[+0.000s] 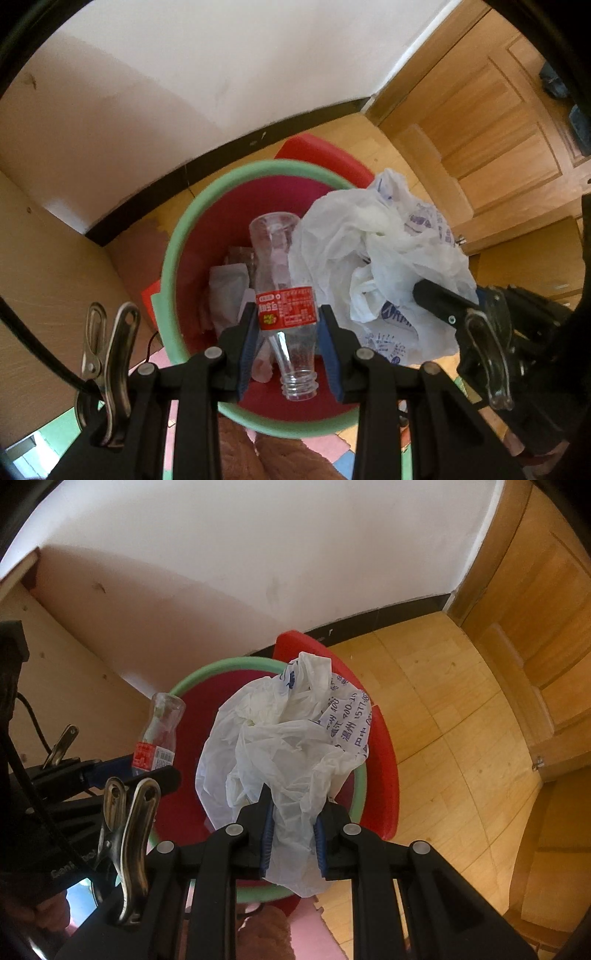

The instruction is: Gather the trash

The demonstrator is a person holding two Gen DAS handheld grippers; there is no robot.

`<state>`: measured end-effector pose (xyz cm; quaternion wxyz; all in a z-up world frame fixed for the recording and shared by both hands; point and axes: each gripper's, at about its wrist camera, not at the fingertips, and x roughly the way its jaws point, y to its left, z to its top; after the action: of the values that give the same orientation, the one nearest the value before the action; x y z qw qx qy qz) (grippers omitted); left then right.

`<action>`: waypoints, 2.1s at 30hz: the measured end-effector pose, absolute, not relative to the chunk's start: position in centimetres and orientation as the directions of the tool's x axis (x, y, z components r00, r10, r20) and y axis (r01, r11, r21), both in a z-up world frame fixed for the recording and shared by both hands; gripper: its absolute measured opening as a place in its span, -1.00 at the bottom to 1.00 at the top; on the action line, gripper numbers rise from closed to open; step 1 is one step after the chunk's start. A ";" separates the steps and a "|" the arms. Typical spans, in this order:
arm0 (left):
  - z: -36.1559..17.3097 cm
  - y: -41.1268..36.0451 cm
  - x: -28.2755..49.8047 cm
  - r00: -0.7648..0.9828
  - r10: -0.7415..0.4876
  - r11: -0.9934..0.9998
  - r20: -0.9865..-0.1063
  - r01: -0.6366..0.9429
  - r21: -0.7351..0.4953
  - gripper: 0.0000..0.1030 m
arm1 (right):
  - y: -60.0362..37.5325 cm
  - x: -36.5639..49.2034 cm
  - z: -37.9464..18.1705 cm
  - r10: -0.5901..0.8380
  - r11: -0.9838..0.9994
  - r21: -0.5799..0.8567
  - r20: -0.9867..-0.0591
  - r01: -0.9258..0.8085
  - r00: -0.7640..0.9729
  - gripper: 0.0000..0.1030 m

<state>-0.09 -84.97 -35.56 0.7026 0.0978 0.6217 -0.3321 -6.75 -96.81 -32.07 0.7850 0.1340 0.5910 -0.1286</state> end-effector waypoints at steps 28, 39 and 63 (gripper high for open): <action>-32.1 -84.7 -0.7 0.038 -0.328 0.797 -0.944 0.547 -0.255 -0.15 | -97.1 -7.4 -30.0 0.020 0.922 0.150 -0.939 0.358 0.342 0.10; -27.9 -83.9 -3.7 0.055 -0.332 0.809 -0.942 0.529 -0.254 -0.14 | -97.0 -9.6 -26.3 0.030 0.922 0.175 -0.921 0.346 0.388 0.10; -14.7 -78.1 -8.0 0.174 -0.387 0.829 -0.905 0.496 -0.259 -0.14 | -93.8 -14.1 -15.2 0.061 0.938 0.226 -0.852 0.261 0.520 0.10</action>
<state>-7.98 -78.12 -14.69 0.7649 0.0472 0.5740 -0.2885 -14.12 -93.76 -15.22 0.8560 0.1656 0.4861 -0.0586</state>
